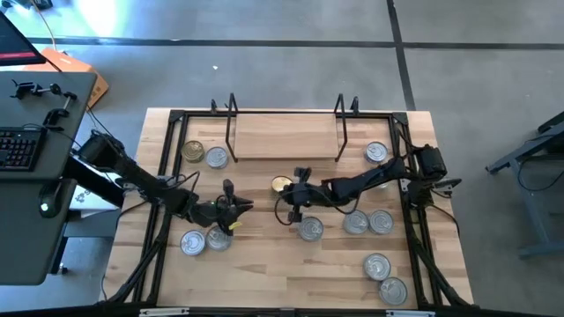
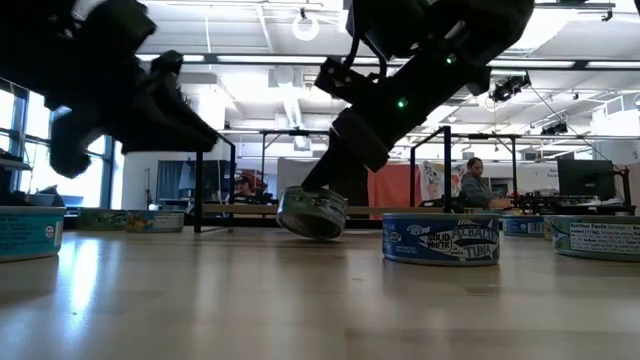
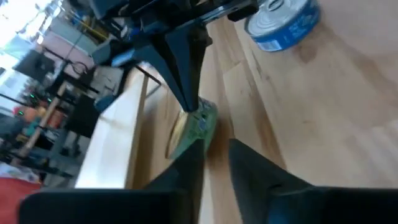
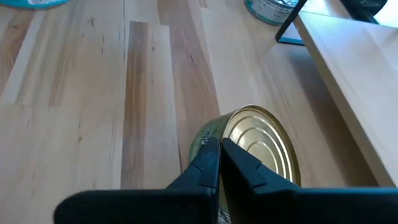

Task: Stack canned seafood by type on shelf
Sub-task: Put the light green tuna can on the shelf, then put the light blue tuna can on the shelf

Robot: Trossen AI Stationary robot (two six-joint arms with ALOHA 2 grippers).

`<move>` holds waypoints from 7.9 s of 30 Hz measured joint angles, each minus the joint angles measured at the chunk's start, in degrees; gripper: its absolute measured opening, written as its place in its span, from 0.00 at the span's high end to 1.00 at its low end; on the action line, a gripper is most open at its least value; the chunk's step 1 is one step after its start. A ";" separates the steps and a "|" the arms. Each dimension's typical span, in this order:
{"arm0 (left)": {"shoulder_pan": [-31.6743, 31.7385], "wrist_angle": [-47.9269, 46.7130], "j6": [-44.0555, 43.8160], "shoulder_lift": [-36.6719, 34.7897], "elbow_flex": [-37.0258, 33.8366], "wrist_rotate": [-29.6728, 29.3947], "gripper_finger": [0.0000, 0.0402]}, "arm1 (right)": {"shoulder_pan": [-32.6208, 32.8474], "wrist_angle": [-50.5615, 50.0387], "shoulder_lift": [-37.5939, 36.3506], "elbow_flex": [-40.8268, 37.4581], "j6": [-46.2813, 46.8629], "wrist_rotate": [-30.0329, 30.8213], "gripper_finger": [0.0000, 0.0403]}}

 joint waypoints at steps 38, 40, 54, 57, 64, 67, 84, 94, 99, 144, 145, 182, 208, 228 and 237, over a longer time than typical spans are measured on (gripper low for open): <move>15.54 17.84 7.83 27.57 10.48 10.15 0.71 | 0.57 -8.87 -8.74 0.20 -4.18 -7.02 0.55; 15.61 18.20 7.03 27.57 10.45 11.09 0.71 | 1.92 -11.18 -8.33 0.20 -8.11 -2.28 0.47; 16.26 19.97 2.63 27.53 10.45 14.83 0.71 | 3.77 -6.32 0.10 0.18 -14.46 5.00 0.45; 16.15 19.91 1.19 27.14 10.45 14.93 0.66 | 3.67 -5.79 0.57 0.17 -14.44 5.31 0.56; 14.69 13.36 -0.43 22.64 10.45 7.00 0.48 | 3.76 -8.35 -1.00 0.43 -10.29 7.14 0.71; 14.15 3.59 -4.24 19.02 10.45 3.31 0.42 | 3.82 -18.90 -3.23 4.06 -7.16 10.93 0.71; 14.62 -14.36 -22.28 12.03 10.45 0.65 0.40 | -14.30 -44.98 0.67 17.46 -8.38 24.09 0.71; 14.62 -14.19 -22.28 12.01 10.45 0.88 0.40 | -19.44 -45.71 2.05 17.55 -10.42 22.94 0.64; 14.54 -14.32 -22.77 12.01 10.47 1.07 0.40 | -19.89 -47.43 1.37 17.49 -10.48 21.94 0.40; 10.05 -16.87 -23.37 11.98 10.48 -1.06 0.40 | -37.99 -53.68 5.16 28.13 0.62 4.67 0.98; 10.05 -16.87 -23.37 11.98 10.47 -1.06 0.40 | -37.99 -53.24 5.16 28.13 0.64 4.67 0.98; 5.05 -27.38 -39.33 8.03 10.49 -8.50 0.40 | 14.59 -85.36 -17.10 20.00 56.79 4.31 0.98; 14.08 -4.02 -21.59 8.07 10.49 12.09 0.40 | 24.97 -50.98 -19.54 -8.72 71.34 -7.16 0.63; 8.66 -6.19 -25.74 2.13 11.43 5.96 0.40 | 17.96 -35.66 -19.54 -7.39 52.83 10.88 0.62; -1.64 -43.48 -65.16 -10.38 11.45 -5.99 0.40 | 14.86 -21.88 -19.45 -7.34 36.63 1.90 0.50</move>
